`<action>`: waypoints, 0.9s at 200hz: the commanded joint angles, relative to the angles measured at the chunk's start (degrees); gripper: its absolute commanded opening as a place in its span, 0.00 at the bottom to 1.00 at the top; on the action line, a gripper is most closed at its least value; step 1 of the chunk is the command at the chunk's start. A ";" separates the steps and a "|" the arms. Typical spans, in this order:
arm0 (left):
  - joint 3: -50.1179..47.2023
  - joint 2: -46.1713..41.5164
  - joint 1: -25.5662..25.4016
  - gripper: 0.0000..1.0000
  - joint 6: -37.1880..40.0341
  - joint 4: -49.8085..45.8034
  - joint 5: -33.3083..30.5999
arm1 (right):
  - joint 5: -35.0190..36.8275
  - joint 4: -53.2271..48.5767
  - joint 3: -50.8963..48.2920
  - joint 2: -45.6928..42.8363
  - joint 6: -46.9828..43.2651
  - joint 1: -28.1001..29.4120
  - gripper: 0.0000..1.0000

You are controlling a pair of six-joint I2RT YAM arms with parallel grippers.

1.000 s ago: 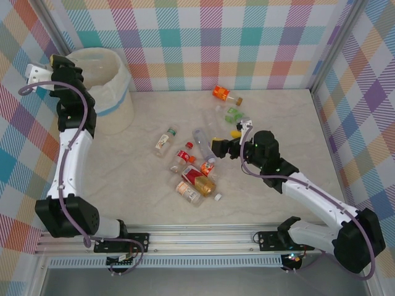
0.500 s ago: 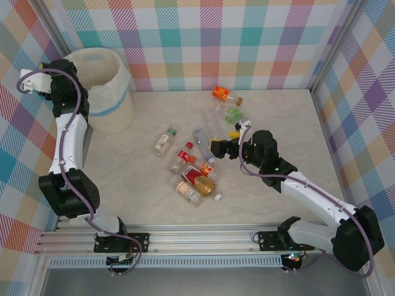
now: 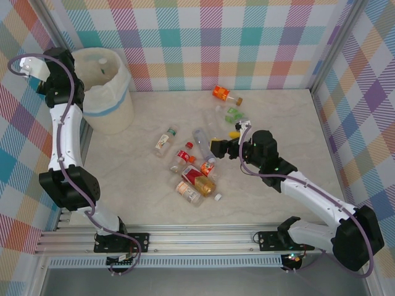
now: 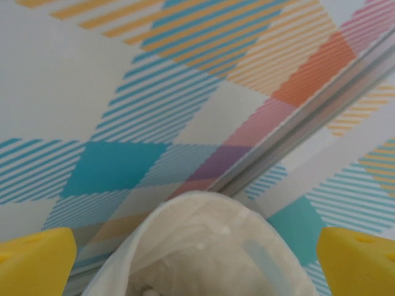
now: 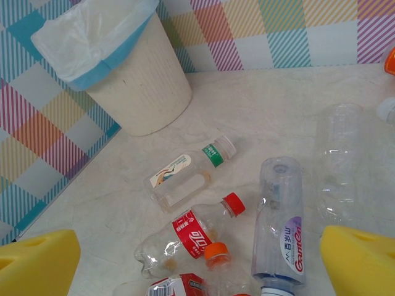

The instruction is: Put the plastic bottles in the bin

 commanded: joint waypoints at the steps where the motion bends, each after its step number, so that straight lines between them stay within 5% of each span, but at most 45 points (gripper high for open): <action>1: 0.99 -1.79 -0.27 1.00 2.23 -6.53 8.32 | -0.35 2.67 1.88 1.65 1.56 0.40 1.00; 88: -13.04 -11.26 -12.10 1.00 6.98 -8.02 17.47 | -6.23 -5.79 4.22 9.83 -0.62 0.74 1.00; 134: -25.11 -18.48 -15.96 1.00 5.56 -4.18 22.22 | -9.12 -19.29 0.24 7.05 -6.60 3.21 0.96; 180: -33.06 -24.13 -21.26 1.00 6.46 -1.25 19.77 | -11.84 -25.86 -6.36 2.27 -8.03 6.66 0.84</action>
